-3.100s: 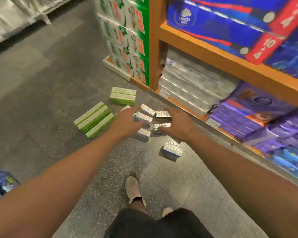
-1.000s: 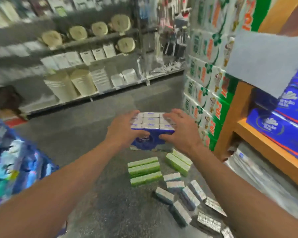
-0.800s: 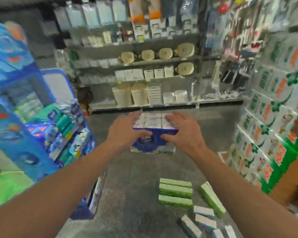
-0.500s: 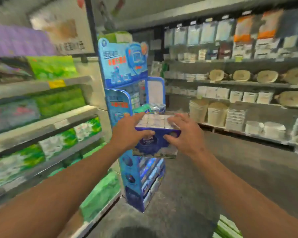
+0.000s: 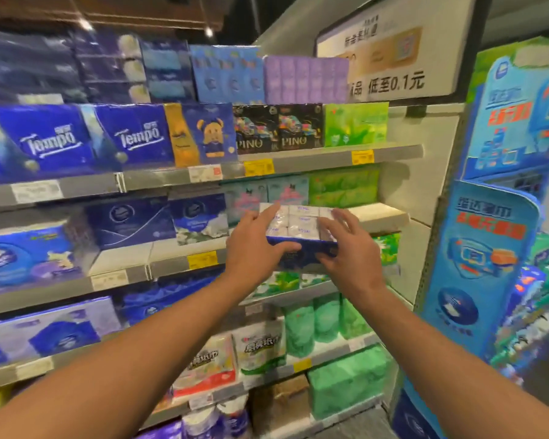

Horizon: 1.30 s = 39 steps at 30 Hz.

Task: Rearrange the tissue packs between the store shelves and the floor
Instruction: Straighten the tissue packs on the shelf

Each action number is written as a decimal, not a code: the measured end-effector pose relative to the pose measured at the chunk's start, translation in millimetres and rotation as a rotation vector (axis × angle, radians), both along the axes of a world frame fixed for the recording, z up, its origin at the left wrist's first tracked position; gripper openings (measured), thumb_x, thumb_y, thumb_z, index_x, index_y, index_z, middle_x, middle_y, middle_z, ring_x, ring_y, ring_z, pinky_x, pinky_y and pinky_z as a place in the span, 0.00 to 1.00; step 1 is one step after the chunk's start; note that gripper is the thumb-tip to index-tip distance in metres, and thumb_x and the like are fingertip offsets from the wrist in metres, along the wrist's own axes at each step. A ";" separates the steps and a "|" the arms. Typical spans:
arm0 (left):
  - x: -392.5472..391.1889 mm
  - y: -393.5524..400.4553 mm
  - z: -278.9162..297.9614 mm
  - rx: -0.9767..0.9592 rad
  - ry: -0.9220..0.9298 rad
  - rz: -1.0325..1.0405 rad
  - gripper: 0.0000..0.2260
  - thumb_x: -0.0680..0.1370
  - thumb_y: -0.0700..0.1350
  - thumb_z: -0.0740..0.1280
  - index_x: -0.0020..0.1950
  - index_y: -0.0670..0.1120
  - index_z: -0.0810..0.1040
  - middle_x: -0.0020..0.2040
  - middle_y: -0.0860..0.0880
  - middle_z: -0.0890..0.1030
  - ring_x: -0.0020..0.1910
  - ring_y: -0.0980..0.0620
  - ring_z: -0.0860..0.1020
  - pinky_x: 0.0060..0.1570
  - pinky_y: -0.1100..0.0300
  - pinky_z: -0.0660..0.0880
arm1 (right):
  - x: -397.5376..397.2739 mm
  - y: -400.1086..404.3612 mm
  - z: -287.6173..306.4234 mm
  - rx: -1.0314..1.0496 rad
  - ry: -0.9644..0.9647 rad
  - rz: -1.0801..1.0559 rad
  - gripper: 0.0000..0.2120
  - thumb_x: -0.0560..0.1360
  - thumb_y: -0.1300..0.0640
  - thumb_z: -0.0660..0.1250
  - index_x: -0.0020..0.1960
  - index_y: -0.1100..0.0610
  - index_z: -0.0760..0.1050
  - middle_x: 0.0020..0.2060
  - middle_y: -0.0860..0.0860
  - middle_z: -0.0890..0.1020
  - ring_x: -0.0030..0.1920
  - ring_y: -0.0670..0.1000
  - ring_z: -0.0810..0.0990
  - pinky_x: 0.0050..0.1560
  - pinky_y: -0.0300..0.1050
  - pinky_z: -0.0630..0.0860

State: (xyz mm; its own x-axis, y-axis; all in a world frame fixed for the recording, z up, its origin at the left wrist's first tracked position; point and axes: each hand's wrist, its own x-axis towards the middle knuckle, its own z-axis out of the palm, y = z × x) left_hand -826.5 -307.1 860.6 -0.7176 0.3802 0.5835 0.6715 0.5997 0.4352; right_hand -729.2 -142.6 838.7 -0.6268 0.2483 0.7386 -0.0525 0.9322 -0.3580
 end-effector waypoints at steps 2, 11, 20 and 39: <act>-34.1 -21.9 -2.2 0.040 0.010 0.051 0.38 0.67 0.65 0.72 0.74 0.59 0.64 0.63 0.49 0.74 0.61 0.49 0.72 0.55 0.55 0.71 | -44.9 -15.2 -2.2 0.031 0.029 0.063 0.30 0.61 0.63 0.79 0.62 0.57 0.77 0.67 0.59 0.74 0.62 0.60 0.77 0.56 0.54 0.78; -160.9 -85.2 -14.1 0.110 0.023 0.295 0.36 0.68 0.62 0.73 0.74 0.59 0.64 0.63 0.50 0.73 0.61 0.50 0.72 0.55 0.55 0.71 | -221.9 -55.6 -14.4 0.109 0.086 0.337 0.27 0.66 0.64 0.77 0.64 0.59 0.77 0.67 0.60 0.74 0.63 0.61 0.77 0.60 0.55 0.77; -249.1 -102.8 -21.4 0.090 -0.051 0.475 0.34 0.68 0.65 0.71 0.71 0.54 0.70 0.63 0.48 0.74 0.60 0.49 0.74 0.56 0.55 0.70 | -334.5 -71.0 -25.5 0.056 0.017 0.464 0.26 0.69 0.61 0.76 0.66 0.58 0.76 0.68 0.59 0.72 0.59 0.60 0.78 0.60 0.55 0.77; -293.9 -111.9 -38.3 0.069 -0.265 0.349 0.34 0.69 0.62 0.73 0.70 0.51 0.66 0.58 0.46 0.77 0.57 0.45 0.76 0.56 0.46 0.76 | -369.0 -85.8 -46.3 -0.147 -0.308 0.421 0.42 0.64 0.52 0.80 0.69 0.40 0.58 0.56 0.55 0.72 0.52 0.54 0.77 0.47 0.43 0.73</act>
